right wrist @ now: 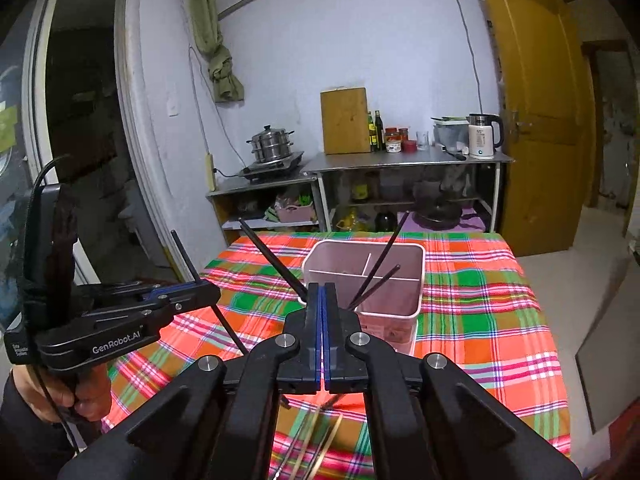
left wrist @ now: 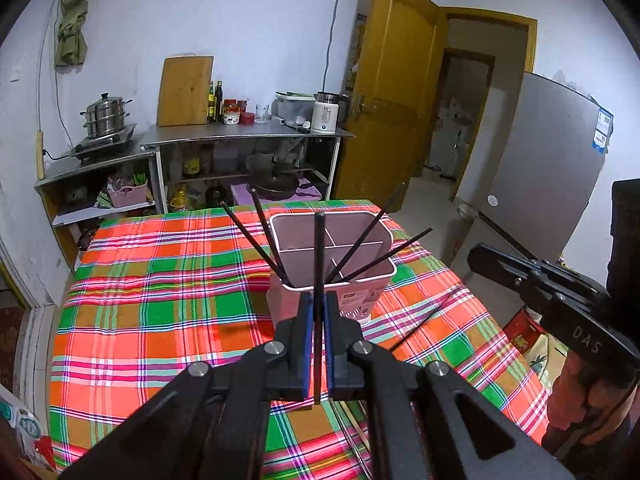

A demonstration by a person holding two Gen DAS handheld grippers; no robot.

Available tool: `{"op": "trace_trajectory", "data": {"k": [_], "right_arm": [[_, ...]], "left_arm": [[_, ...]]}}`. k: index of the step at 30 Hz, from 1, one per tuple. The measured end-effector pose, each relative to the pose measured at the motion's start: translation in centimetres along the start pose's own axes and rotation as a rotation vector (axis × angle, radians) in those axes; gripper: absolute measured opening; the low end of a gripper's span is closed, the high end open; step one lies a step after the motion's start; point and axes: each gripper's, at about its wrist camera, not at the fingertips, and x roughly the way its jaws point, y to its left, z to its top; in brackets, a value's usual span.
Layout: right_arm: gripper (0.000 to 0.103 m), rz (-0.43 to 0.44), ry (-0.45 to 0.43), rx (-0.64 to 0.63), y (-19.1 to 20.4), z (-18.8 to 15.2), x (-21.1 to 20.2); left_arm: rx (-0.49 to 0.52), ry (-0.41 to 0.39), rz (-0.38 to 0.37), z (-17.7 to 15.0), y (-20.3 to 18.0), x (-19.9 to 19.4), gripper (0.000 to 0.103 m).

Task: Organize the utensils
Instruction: 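Lift both held black chopsticks up over the pink basket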

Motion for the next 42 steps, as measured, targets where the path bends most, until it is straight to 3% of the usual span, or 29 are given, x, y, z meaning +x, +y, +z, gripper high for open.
{"op": "trace_trajectory", "data": {"k": [6, 9, 11, 13, 18, 24, 42], "right_arm": [[0.0, 0.016, 0.047, 0.065, -2.3, -1.4, 0.9], [0.001, -0.003, 0.073, 0.177, -5.4, -2.9, 1.0], [0.016, -0.021, 0.092, 0.241, -7.5, -4.2, 0.9], [0.021, -0.052, 0.122, 0.321, -9.8, -5.5, 1.1], [0.022, -0.135, 0.284, 0.52, -15.2, -10.3, 3.4], [0.022, -0.192, 0.385, 0.646, -18.2, -12.6, 6.2], [0.023, -0.37, 0.491, 0.606, -18.7, -9.6, 12.4]], "left_arm": [[-0.001, 0.019, -0.008, -0.6, -0.2, 0.6, 0.006], [-0.002, 0.019, -0.015, -0.9, -0.3, 0.6, 0.005], [-0.002, 0.021, -0.026, -1.2, -0.4, 0.6, 0.005], [0.0, 0.022, -0.032, -1.5, -0.5, 0.6, 0.005], [-0.007, 0.017, -0.046, -2.1, -0.5, 0.6, 0.005], [-0.018, 0.008, -0.055, -2.2, 0.0, 0.3, 0.006], [-0.037, -0.005, -0.098, -2.3, 1.2, 1.2, 0.006]]}}
